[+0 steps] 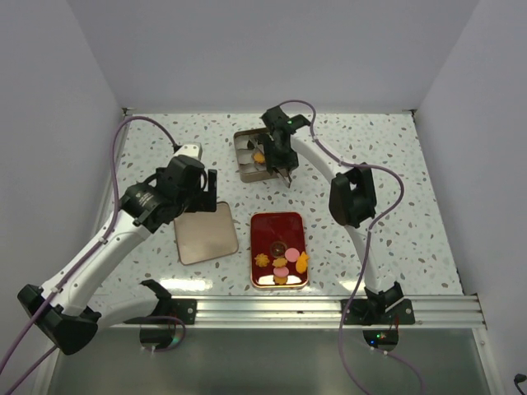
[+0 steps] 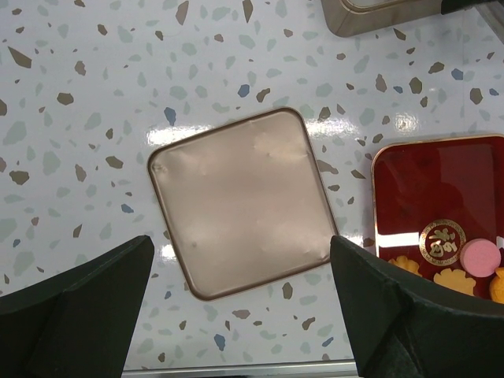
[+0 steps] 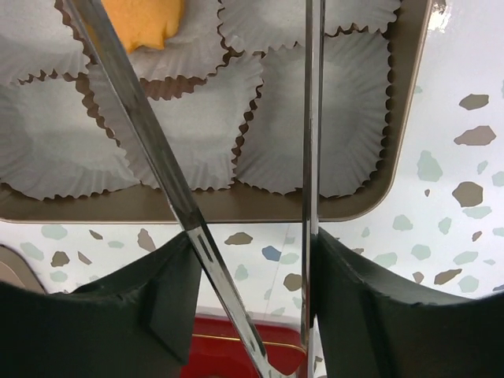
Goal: Pack the cookies
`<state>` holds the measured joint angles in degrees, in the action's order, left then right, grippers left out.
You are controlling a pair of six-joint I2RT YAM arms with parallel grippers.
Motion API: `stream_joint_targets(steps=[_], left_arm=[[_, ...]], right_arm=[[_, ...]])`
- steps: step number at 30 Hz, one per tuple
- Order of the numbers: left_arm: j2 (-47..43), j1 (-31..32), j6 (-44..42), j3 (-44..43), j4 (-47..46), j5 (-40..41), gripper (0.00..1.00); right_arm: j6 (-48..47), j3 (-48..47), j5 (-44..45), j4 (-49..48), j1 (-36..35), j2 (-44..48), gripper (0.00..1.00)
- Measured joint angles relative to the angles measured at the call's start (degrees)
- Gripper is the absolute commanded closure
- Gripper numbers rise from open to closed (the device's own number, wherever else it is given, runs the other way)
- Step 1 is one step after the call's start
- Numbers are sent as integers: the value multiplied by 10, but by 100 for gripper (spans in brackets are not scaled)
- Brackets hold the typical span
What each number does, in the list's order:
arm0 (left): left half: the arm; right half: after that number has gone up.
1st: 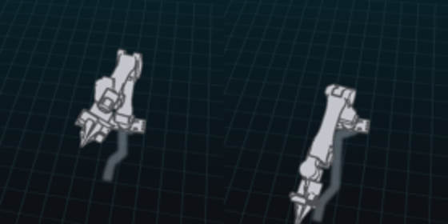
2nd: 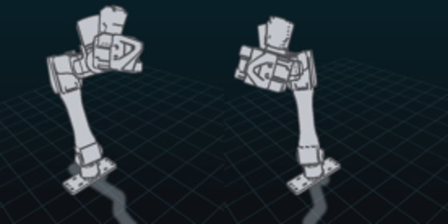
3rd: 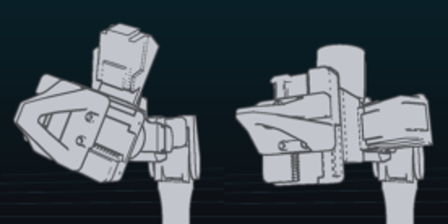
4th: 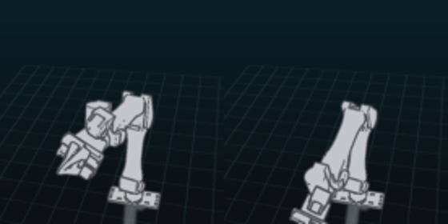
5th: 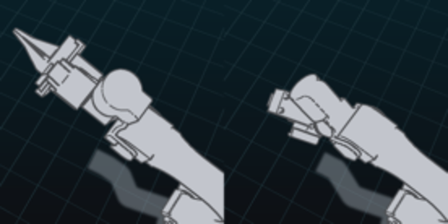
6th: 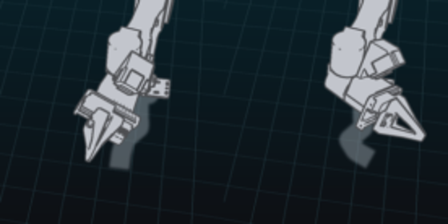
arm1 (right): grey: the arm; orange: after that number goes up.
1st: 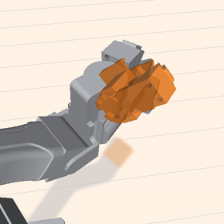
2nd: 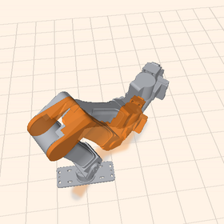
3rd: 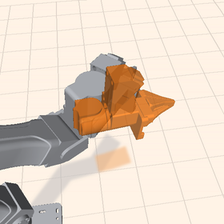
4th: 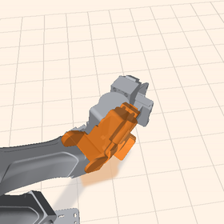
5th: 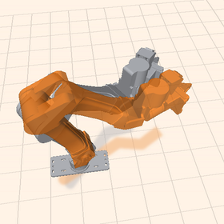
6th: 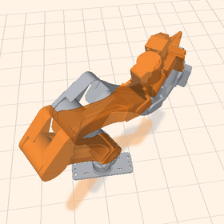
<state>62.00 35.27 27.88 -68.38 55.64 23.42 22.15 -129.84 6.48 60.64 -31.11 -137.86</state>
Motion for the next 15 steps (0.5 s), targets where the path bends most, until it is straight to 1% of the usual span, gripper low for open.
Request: stream_joint_targets(steps=[2, 5, 15], left_arm=[[3, 0, 0, 0, 0, 0, 0], [3, 0, 0, 0, 0, 0, 0], [-3, 0, 1, 0, 0, -1, 0]], right_arm=[[-2, 0, 0, -1, 0, 0, 50], [-4, 0, -2, -2, -3, 0, 53], [-4, 14, -4, -4, -4, 11, 57]])
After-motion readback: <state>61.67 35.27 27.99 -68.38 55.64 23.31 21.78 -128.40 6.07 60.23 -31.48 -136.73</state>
